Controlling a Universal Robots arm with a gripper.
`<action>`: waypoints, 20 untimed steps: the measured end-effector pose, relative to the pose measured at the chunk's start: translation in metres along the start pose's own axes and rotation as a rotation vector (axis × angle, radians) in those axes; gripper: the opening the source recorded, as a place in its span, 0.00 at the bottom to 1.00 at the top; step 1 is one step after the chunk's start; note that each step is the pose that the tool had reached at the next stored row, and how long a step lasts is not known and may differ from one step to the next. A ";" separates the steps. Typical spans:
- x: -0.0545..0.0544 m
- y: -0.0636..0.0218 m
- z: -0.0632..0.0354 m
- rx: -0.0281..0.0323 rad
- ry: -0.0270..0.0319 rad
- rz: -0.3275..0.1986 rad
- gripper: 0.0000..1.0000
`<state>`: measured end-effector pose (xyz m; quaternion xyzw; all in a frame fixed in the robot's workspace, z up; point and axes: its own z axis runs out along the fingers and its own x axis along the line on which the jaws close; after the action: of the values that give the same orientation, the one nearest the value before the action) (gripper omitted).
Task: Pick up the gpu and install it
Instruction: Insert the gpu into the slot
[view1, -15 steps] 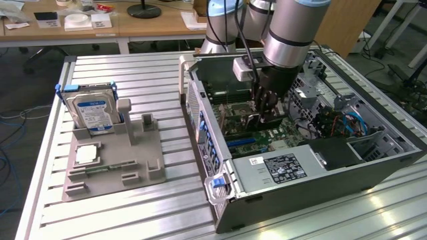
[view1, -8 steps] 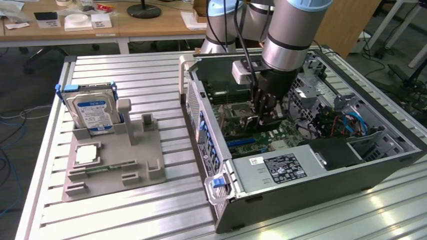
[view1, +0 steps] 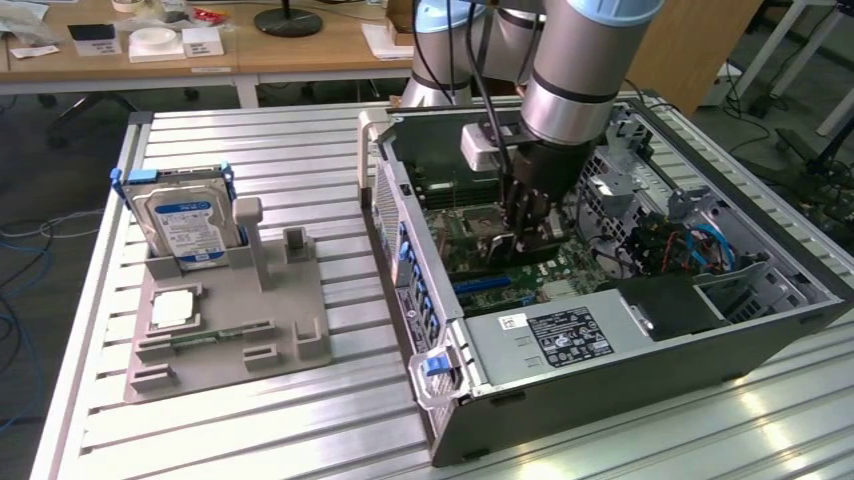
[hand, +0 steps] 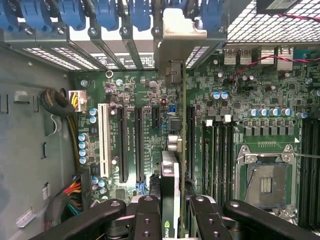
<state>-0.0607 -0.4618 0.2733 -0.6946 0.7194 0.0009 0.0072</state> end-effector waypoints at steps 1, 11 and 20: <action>0.000 0.0001 0.0003 0.0000 0.0000 0.000 0.27; 0.002 0.0035 0.0079 -0.0019 0.0000 0.000 0.27; 0.002 0.0069 0.0141 -0.0054 0.0003 0.000 0.27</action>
<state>-0.0676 -0.4633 0.2591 -0.6945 0.7194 0.0027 0.0052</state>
